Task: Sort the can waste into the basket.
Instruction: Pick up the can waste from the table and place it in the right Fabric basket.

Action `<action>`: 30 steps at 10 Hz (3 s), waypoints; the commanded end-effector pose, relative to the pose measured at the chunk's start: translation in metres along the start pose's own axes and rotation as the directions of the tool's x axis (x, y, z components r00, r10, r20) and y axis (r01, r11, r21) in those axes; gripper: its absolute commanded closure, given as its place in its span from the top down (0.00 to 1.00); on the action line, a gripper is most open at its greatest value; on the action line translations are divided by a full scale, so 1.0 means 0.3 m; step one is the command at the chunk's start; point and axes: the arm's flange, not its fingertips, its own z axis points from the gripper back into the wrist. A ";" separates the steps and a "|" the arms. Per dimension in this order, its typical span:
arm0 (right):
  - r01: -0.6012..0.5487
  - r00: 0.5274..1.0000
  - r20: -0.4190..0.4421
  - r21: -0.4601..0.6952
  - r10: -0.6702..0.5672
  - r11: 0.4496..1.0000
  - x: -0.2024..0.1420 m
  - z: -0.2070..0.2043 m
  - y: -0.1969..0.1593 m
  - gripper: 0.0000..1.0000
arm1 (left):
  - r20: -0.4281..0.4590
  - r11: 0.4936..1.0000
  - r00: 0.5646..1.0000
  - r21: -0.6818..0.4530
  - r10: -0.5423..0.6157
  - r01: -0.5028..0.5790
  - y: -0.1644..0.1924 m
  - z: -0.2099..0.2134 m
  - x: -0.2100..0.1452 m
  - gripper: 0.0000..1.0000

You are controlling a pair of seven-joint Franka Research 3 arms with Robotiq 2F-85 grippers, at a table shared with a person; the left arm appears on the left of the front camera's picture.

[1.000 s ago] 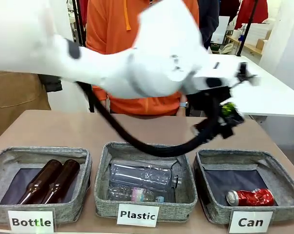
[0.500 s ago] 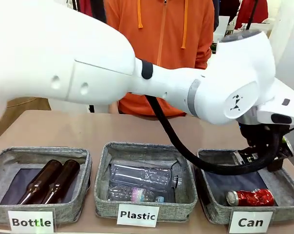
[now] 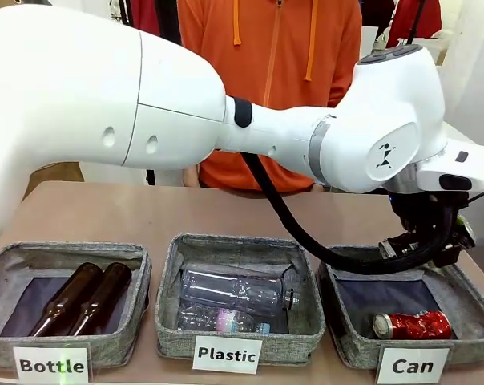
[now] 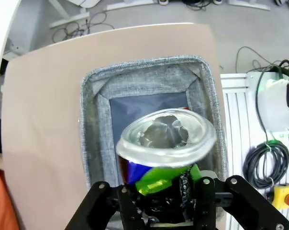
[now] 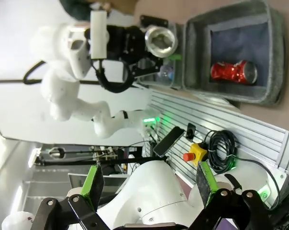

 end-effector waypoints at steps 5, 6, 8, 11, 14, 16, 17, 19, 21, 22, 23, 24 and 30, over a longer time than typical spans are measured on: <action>0.014 1.000 0.013 -0.006 -0.014 1.000 0.002 0.002 0.007 1.00 | 0.016 1.000 1.000 0.014 0.002 -0.002 -0.011 0.029 0.001 1.00; 0.014 1.000 0.013 -0.006 -0.014 1.000 0.002 0.002 0.007 1.00 | 0.019 1.000 1.000 0.013 0.013 -0.013 -0.007 0.036 -0.001 1.00; 0.014 1.000 0.013 -0.006 -0.014 1.000 0.002 0.002 0.007 1.00 | 0.030 0.999 0.998 0.025 0.047 -0.047 -0.002 0.097 -0.031 1.00; -0.019 0.999 -0.050 -0.001 0.019 1.000 0.080 -0.059 0.014 1.00 | -0.086 0.982 0.978 0.021 0.188 -0.186 0.037 0.316 -0.262 1.00; -0.052 0.976 -0.215 -0.031 0.044 0.998 0.306 -0.321 0.097 1.00 | -0.012 0.876 0.879 -0.076 0.477 -0.476 0.089 0.614 -0.707 1.00; -0.045 0.947 -0.320 -0.037 0.031 0.998 0.409 -0.562 0.124 1.00 | 0.079 0.715 0.711 -0.113 0.699 -0.690 0.096 0.780 -1.041 1.00; -0.034 0.936 -0.352 -0.039 0.017 0.999 0.434 -0.677 0.114 1.00 | 0.141 0.631 0.615 -0.193 0.776 -0.751 0.100 0.847 -1.220 1.00; 0.014 0.932 -0.362 0.027 -0.003 1.000 0.448 -0.877 0.104 1.00 | 0.188 0.393 0.348 -0.323 0.918 -0.861 0.092 0.989 -1.553 1.00; 0.057 0.952 -0.306 0.122 -0.017 0.991 0.435 -0.998 0.107 1.00 | 0.108 0.138 0.097 -0.501 0.989 -0.854 0.080 1.060 -1.863 1.00; 0.077 0.973 -0.229 0.158 -0.039 0.984 0.428 -1.033 0.118 1.00 | 0.028 -0.042 -0.076 -0.621 0.997 -0.783 0.084 1.076 -1.957 1.00; 0.097 0.989 -0.126 0.187 -0.074 0.977 0.436 -1.054 0.123 1.00 | -0.011 -0.069 -0.085 -0.698 0.996 -0.713 0.083 1.074 -2.017 1.00; 0.111 0.993 -0.059 0.211 -0.101 0.971 0.451 -1.056 0.114 1.00 | -0.050 -0.113 -0.117 -0.777 0.992 -0.619 0.092 1.071 -2.049 1.00; 0.113 0.990 -0.103 0.219 -0.092 0.969 0.472 -1.020 0.085 1.00 | -0.059 -0.108 -0.098 -0.769 0.993 -0.629 0.062 1.065 -2.106 1.00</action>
